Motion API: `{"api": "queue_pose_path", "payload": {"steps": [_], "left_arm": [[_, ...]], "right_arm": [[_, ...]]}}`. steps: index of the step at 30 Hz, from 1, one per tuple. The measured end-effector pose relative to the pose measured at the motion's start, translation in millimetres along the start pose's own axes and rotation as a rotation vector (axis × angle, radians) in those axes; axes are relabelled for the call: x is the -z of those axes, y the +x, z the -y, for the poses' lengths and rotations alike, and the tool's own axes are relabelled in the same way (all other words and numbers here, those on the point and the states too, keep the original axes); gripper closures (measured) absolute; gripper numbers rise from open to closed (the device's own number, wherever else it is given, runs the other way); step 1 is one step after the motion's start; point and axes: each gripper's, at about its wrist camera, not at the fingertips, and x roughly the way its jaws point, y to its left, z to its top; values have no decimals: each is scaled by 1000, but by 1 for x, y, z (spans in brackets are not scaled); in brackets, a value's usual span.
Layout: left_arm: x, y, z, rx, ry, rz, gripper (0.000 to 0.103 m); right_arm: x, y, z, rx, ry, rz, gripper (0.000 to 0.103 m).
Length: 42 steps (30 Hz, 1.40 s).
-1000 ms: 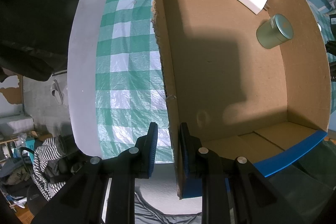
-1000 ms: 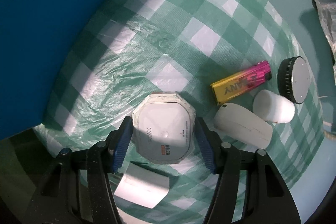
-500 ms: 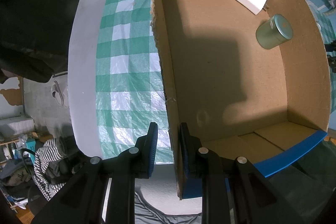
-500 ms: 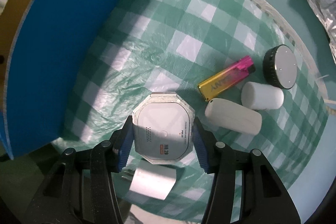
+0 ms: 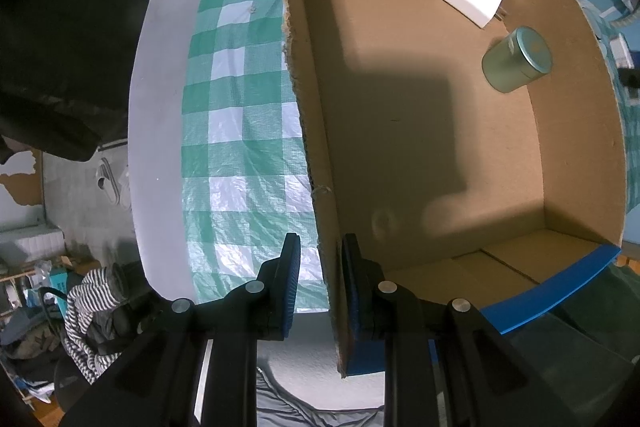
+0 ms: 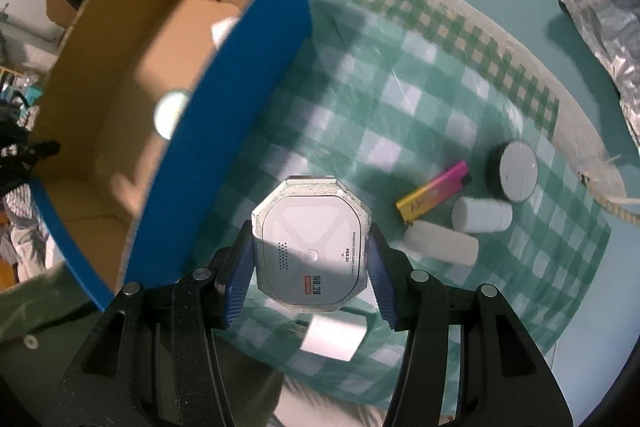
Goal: Organize rigid objects
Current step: 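Carry the white octagonal device into the box with the right gripper and release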
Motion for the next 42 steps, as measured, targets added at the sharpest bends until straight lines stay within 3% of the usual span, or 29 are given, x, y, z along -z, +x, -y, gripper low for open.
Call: {"api": "queue_pose_path", "payload": {"steps": [8,18,29,42], "left_arm": [[2,0,-4,8,-2,4,82],[3,1,-3,9,14,7,82],[3,3,-6,25,5,8,82],[3,3,-8,31,-1,6,81]], "right_arm": [[-30,-35,-28,-8,-41,50,50],[-79,-43,-64,18,-135,81,50],[-119,-5,-90,19,-179,34,50],[-128,33,-91,15,-147,-9,50]]}}
